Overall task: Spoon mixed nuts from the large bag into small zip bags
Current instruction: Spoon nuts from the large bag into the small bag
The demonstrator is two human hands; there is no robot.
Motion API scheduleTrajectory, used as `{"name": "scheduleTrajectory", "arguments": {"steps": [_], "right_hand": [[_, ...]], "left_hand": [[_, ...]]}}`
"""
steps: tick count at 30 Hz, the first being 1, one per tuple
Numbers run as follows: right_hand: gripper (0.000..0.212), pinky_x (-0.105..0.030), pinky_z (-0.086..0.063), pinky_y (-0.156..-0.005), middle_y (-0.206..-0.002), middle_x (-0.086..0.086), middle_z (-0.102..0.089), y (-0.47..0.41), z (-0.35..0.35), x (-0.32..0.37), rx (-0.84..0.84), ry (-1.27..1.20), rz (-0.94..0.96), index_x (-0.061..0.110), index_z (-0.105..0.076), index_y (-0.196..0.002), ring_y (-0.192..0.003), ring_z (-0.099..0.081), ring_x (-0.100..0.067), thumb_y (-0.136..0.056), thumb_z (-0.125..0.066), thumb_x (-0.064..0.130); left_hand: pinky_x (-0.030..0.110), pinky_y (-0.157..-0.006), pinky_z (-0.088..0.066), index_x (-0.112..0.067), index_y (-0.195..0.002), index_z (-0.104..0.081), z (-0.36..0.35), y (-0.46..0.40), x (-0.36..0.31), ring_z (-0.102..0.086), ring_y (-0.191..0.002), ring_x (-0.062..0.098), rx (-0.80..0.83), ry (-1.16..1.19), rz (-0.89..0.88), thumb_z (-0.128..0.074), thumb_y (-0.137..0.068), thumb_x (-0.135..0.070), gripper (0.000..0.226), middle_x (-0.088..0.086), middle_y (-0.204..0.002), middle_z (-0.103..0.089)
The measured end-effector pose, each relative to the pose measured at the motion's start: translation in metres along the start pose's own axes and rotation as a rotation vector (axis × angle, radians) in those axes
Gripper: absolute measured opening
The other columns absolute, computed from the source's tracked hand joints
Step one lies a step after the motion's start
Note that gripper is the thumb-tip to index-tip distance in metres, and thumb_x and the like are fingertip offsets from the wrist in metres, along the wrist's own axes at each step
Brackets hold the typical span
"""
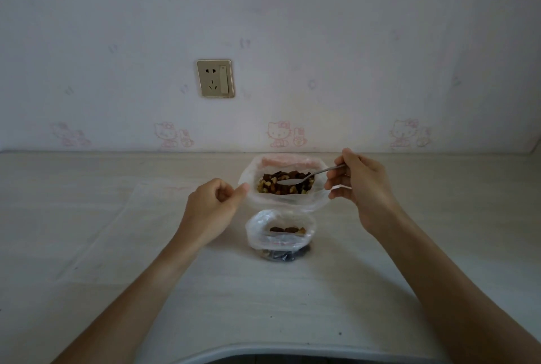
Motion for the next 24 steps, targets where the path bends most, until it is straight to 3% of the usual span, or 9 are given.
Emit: {"name": "scheduleTrajectory", "arguments": {"steps": [2, 7, 10, 14, 21, 24], "right_hand": [[0.032, -0.031, -0.052, -0.047, -0.065, -0.007, -0.068, -0.002, 0.0, -0.002, -0.007, 0.007, -0.016, 0.008, -0.063, -0.09, -0.057, -0.065, -0.022, -0.109, -0.049, 0.03], [0.025, -0.033, -0.054, -0.052, -0.071, -0.008, -0.07, -0.001, -0.005, -0.007, 0.069, 0.087, -0.047, 0.005, -0.064, -0.097, -0.06, -0.067, -0.021, -0.106, -0.056, 0.027], [0.023, -0.035, -0.057, -0.057, -0.081, -0.012, -0.07, 0.002, -0.009, -0.008, 0.147, 0.127, -0.012, 0.003, -0.066, -0.101, -0.067, -0.069, -0.023, -0.105, -0.058, 0.024], [0.024, -0.035, -0.058, -0.06, -0.077, -0.007, -0.07, 0.003, -0.014, -0.009, 0.192, 0.16, 0.064, 0.003, -0.068, -0.1, -0.069, -0.069, -0.022, -0.105, -0.055, 0.023], [0.035, -0.032, -0.056, -0.05, -0.07, -0.008, -0.072, 0.004, -0.019, -0.019, 0.203, 0.318, 0.133, -0.002, -0.066, -0.094, -0.06, -0.069, -0.025, -0.106, -0.055, 0.029], [0.03, -0.031, -0.056, -0.048, -0.071, -0.008, -0.074, 0.002, -0.019, -0.024, 0.175, 0.305, 0.106, 0.002, -0.065, -0.091, -0.061, -0.071, -0.025, -0.106, -0.055, 0.025]], "left_hand": [[0.028, -0.061, -0.044, -0.022, -0.082, -0.063, 0.0, -0.007, 0.0, -0.066, -0.07, 0.015, -0.032, -0.021, 0.042, -0.068, -0.084, -0.066, 0.045, -0.005, -0.073, -0.069], [0.03, -0.065, -0.048, -0.023, -0.094, -0.063, -0.012, -0.019, -0.01, -0.071, -0.081, 0.015, 0.1, -0.04, 0.122, -0.062, -0.081, -0.078, 0.056, -0.004, -0.085, -0.073], [0.037, -0.067, -0.057, -0.022, -0.092, -0.068, -0.022, -0.021, -0.01, -0.074, -0.078, 0.018, 0.112, 0.091, 0.138, -0.066, -0.085, -0.068, 0.047, -0.002, -0.084, -0.076], [0.046, -0.083, -0.06, -0.023, -0.088, -0.073, -0.028, -0.018, 0.0, -0.074, -0.079, 0.018, 0.069, 0.138, 0.068, -0.07, -0.091, -0.047, 0.025, -0.004, -0.081, -0.076], [0.038, -0.074, -0.056, -0.027, -0.088, -0.073, -0.031, -0.014, 0.002, -0.07, -0.074, 0.01, 0.03, 0.122, -0.056, -0.071, -0.093, -0.035, 0.01, -0.008, -0.081, -0.075], [0.027, -0.065, -0.053, -0.027, -0.089, -0.074, -0.032, -0.013, 0.002, -0.069, -0.07, 0.007, 0.042, 0.157, -0.08, -0.072, -0.092, -0.033, 0.007, -0.007, -0.081, -0.075]]}}
Point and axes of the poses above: each hand's wrist, its own y-axis away from the middle knuckle, its own z-axis out of the back of the hand, x = y × z, the point moved 2 cm from there along -y, towards the middle knuckle
